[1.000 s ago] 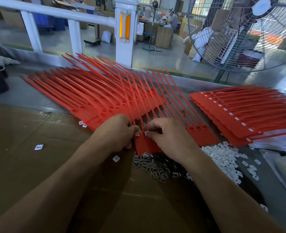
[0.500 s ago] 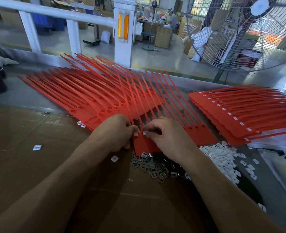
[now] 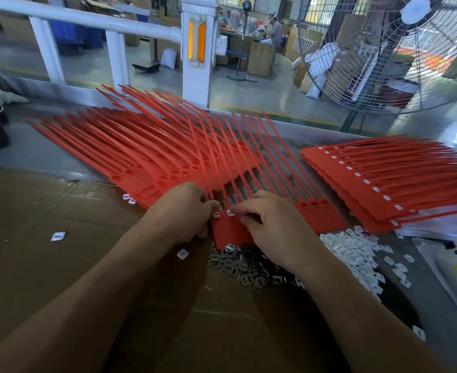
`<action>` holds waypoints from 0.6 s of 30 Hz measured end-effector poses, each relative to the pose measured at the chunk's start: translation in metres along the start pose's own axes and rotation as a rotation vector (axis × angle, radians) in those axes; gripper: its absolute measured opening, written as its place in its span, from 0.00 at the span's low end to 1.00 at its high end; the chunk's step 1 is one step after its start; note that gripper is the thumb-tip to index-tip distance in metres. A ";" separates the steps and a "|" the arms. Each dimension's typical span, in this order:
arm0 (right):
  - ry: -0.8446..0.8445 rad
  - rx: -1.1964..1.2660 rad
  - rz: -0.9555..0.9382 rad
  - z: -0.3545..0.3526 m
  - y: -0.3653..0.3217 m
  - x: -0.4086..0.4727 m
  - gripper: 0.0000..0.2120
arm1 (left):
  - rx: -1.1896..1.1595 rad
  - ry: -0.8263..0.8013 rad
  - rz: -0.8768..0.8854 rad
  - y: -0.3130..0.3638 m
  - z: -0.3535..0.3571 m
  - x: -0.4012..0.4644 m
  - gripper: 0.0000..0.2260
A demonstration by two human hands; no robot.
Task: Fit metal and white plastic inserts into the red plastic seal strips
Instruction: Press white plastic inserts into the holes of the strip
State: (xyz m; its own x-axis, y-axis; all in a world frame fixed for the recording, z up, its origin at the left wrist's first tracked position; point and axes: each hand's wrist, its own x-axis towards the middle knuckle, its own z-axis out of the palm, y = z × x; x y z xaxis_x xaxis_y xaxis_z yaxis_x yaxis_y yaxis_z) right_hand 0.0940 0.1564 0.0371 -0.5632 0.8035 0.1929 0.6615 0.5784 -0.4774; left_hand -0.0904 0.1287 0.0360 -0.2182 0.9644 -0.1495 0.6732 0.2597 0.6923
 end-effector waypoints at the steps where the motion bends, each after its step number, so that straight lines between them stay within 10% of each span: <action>1: -0.012 -0.026 -0.010 0.000 -0.001 0.000 0.14 | 0.004 0.002 0.003 0.000 0.000 0.000 0.13; 18: -0.126 -0.516 -0.142 -0.002 -0.021 0.001 0.15 | 0.054 0.033 0.018 -0.005 0.004 0.005 0.14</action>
State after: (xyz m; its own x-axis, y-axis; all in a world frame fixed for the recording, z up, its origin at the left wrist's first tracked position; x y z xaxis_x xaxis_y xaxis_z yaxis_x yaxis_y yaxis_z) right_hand 0.0808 0.1452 0.0484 -0.6989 0.7074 0.1053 0.7135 0.6998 0.0343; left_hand -0.0921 0.1321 0.0295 -0.2283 0.9670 -0.1131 0.7142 0.2453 0.6555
